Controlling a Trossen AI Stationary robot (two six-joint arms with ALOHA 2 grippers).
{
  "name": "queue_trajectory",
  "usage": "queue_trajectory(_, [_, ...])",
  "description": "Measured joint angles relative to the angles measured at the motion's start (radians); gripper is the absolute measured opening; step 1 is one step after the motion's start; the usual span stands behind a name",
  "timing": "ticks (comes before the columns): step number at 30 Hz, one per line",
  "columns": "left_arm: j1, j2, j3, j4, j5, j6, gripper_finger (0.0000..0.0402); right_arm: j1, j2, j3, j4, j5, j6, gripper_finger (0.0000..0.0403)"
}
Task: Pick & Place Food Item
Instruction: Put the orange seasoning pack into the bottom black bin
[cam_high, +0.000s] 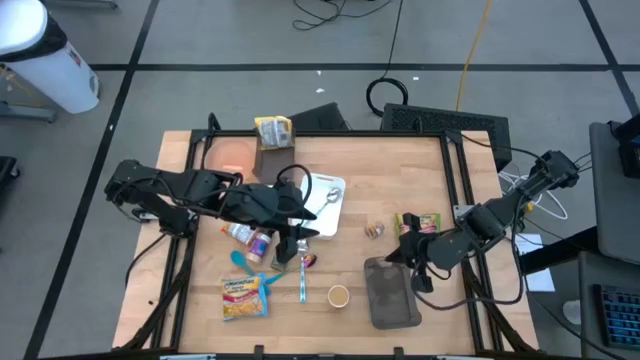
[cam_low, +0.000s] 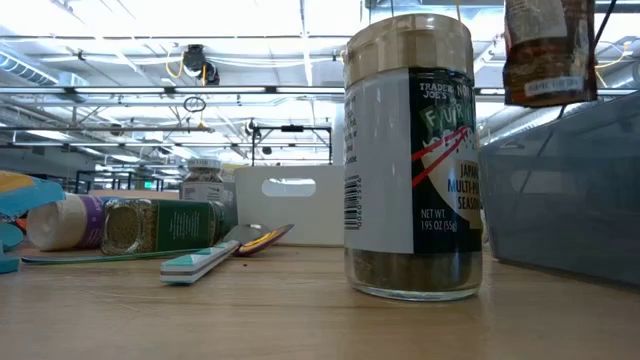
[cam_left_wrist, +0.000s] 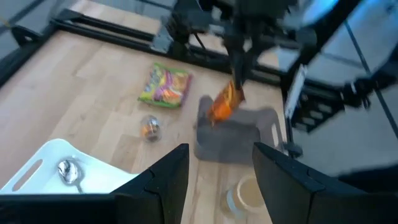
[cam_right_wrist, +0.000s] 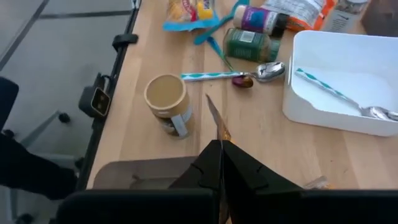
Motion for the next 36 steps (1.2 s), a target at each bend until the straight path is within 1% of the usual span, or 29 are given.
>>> queue_trajectory(2, [-0.003,0.000,0.000,0.025,-0.035,-0.022,0.0186,0.000,-0.009,-0.021,0.004,-0.022,-0.009,0.0000])
queue_trajectory(6, [-0.006,0.013,0.000,0.105,-0.085,-0.054,0.0186,0.010,-0.033,-0.098,0.029,-0.031,-0.002,0.0000])
queue_trajectory(10, [-0.006,0.042,-0.001,0.205,-0.091,-0.080,0.0186,0.011,-0.066,-0.189,0.115,-0.078,-0.001,0.0000])
queue_trajectory(13, [-0.006,0.077,-0.001,0.258,-0.090,-0.080,0.0186,0.011,-0.092,-0.259,0.207,-0.078,0.003,0.0000])
queue_trajectory(16, [-0.006,0.113,-0.001,0.284,-0.085,-0.111,0.0186,0.012,-0.107,-0.319,0.287,-0.078,0.001,0.0000])
queue_trajectory(20, [-0.007,0.158,-0.001,0.333,-0.075,-0.141,0.0186,0.012,-0.107,-0.371,0.322,-0.076,-0.008,0.0000])
queue_trajectory(23, [-0.006,0.187,-0.001,0.364,-0.035,-0.154,0.0186,0.012,-0.107,-0.407,0.368,-0.074,-0.008,0.0000])
queue_trajectory(28, [-0.006,0.211,-0.001,0.406,-0.003,-0.154,0.0186,-0.001,-0.107,-0.460,0.466,-0.051,-0.005,0.0000])
queue_trajectory(36, [-0.006,0.211,-0.001,0.439,-0.002,-0.117,0.0186,-0.052,-0.085,-0.477,0.498,-0.047,-0.038,0.0000])
